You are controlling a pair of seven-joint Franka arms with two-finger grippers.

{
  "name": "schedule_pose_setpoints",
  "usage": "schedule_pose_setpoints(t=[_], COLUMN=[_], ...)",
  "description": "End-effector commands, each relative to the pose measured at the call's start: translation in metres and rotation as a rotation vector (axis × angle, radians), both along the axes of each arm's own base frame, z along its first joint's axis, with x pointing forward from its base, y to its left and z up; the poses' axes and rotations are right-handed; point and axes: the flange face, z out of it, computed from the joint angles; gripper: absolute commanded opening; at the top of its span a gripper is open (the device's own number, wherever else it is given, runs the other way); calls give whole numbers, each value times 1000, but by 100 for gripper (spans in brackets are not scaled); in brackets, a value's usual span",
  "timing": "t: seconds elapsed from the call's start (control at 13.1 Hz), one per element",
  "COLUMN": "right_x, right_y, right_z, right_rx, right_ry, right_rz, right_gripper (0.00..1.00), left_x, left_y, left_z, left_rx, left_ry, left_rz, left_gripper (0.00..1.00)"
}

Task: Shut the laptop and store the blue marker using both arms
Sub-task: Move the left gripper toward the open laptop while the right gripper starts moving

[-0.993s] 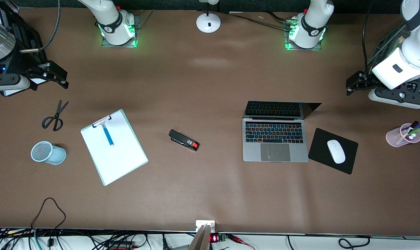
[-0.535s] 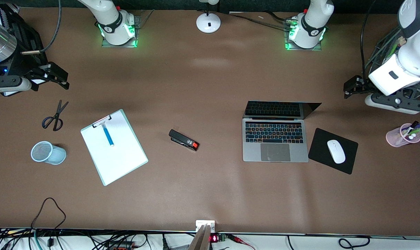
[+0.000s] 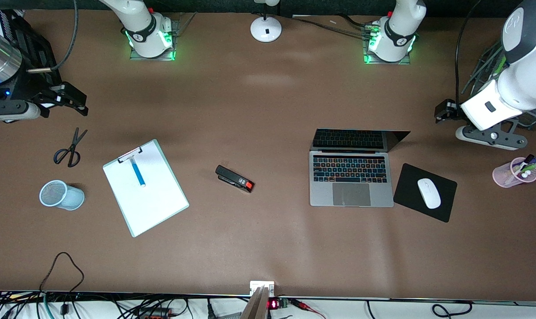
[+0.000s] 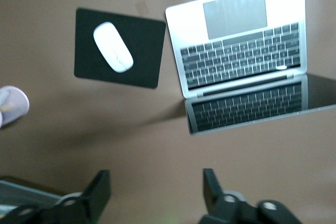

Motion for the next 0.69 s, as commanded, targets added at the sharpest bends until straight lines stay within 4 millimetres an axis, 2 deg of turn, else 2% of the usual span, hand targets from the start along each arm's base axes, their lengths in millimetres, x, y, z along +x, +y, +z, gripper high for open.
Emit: schedule_pose_setpoints(t=[0.0,0.15,0.23,0.38,0.46,0.61], right_x=[0,8,13,14,16,22], right_y=[1,0,0,-4,-4,-2], right_z=[1,-15,-25,-26,-32,-46], right_rx=[-3,-8,-16,-18,-20,-23], right_ry=[-4,23,39,41,50,71], right_rz=[0,-5,3,-10,-1,4], right_gripper=[100,100,100,100,100,100], left_x=[0,-5,-9,-22,-25,-36], left_y=[-11,-28,-43,-85,-97,-119], left_z=[3,-3,-8,-16,-16,-28], left_rx=[-20,-93,-116,-104,-102,-91], left_ry=[33,65,83,100,105,135], left_rz=[2,46,58,71,108,137], left_gripper=[1,0,0,0,0,0])
